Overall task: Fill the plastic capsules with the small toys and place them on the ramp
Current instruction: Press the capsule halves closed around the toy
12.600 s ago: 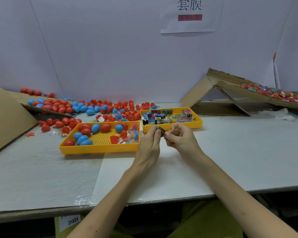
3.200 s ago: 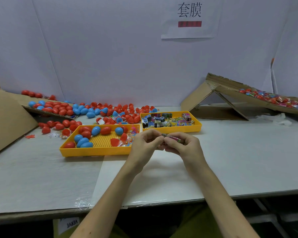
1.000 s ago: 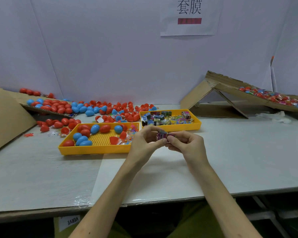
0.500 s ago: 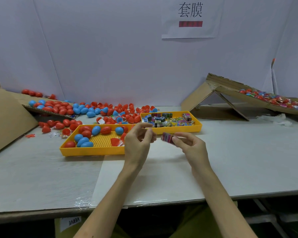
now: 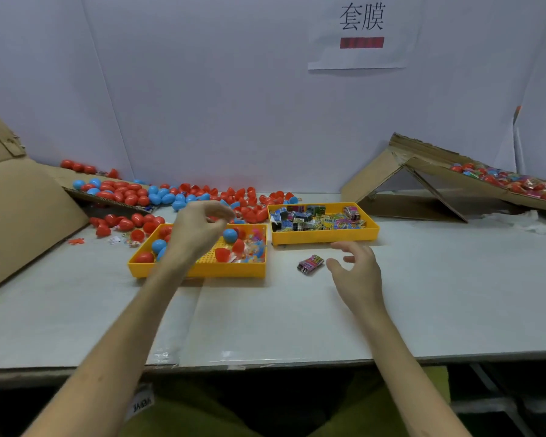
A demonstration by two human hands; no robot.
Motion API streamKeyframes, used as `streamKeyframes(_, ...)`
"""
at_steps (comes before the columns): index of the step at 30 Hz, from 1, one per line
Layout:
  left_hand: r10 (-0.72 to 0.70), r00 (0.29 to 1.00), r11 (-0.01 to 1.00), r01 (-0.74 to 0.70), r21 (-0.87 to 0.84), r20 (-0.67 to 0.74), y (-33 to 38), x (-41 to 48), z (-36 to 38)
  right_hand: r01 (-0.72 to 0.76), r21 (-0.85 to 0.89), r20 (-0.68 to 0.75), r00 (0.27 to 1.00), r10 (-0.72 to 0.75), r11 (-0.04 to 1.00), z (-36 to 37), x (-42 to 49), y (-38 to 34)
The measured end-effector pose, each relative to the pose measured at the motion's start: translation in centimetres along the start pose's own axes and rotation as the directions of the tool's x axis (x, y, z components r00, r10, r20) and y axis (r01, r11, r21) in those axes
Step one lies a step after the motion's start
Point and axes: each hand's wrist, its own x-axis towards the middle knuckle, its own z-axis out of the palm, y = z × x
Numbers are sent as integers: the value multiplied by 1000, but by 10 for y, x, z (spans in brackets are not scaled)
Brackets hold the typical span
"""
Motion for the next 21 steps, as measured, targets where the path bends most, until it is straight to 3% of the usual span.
streamKeyframes(2, -81, 994, 951, 56, 304, 69, -24, 15, -9, 31, -35, 5, 1000, -31, 999, 2, -1, -1)
streamKeyframes(4, -152, 977, 878, 63, 475, 151, -44, 26, -5, 42, -31, 14, 999, -42, 999, 4, -1, -1)
streamKeyframes(12, -158, 987, 803, 111, 586, 29, -55, 40, 30, 54, 34, -18, 998, -54, 998, 2, 0, -1)
streamKeyframes(14, -150, 989, 877, 137, 461, -9, -50, 40, 35, 59, 43, -17, 998, -59, 997, 2, 0, -1)
streamKeyframes(17, -89, 996, 993, 90, 79, -10, -34, 38, 42, 74, 50, -20, 997, -73, 996, 3, 0, -1)
streamKeyframes(21, -62, 998, 942, 58, -329, -2, 3, 25, 44, 92, 42, -20, 996, -91, 995, 3, 0, 1)
